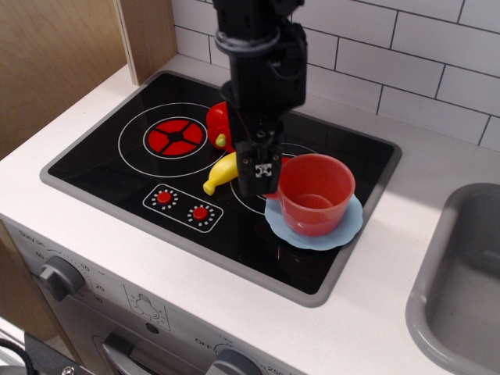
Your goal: Take cup off plate
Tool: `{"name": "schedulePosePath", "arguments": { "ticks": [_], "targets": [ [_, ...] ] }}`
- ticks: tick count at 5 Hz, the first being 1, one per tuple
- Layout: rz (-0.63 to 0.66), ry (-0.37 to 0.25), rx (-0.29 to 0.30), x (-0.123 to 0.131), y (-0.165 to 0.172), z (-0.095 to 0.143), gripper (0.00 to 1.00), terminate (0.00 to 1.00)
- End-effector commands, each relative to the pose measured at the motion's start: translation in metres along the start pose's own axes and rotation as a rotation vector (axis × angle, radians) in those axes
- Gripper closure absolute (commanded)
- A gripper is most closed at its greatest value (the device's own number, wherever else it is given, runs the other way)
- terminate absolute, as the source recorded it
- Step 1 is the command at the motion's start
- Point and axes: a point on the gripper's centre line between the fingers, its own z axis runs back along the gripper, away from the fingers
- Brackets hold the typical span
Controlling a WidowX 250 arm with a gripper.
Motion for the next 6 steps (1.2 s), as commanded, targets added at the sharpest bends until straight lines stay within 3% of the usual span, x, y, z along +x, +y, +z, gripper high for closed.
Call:
{"name": "schedulePosePath", "arguments": {
  "ticks": [1, 4, 5, 6],
  "targets": [
    [-0.077, -0.012, 0.018, 0.005, -0.001, 0.000, 0.00, 0.00],
    [-0.194, 0.011, -0.001, 0.003, -0.012, -0.010, 0.00, 0.00],
    [-0.190, 0.005, 0.004, -0.001, -0.016, -0.010, 1.00, 0.00],
    [-0.183, 0.003, 0.026, -0.004, -0.018, -0.012, 1.00, 0.00]
  ]
}}
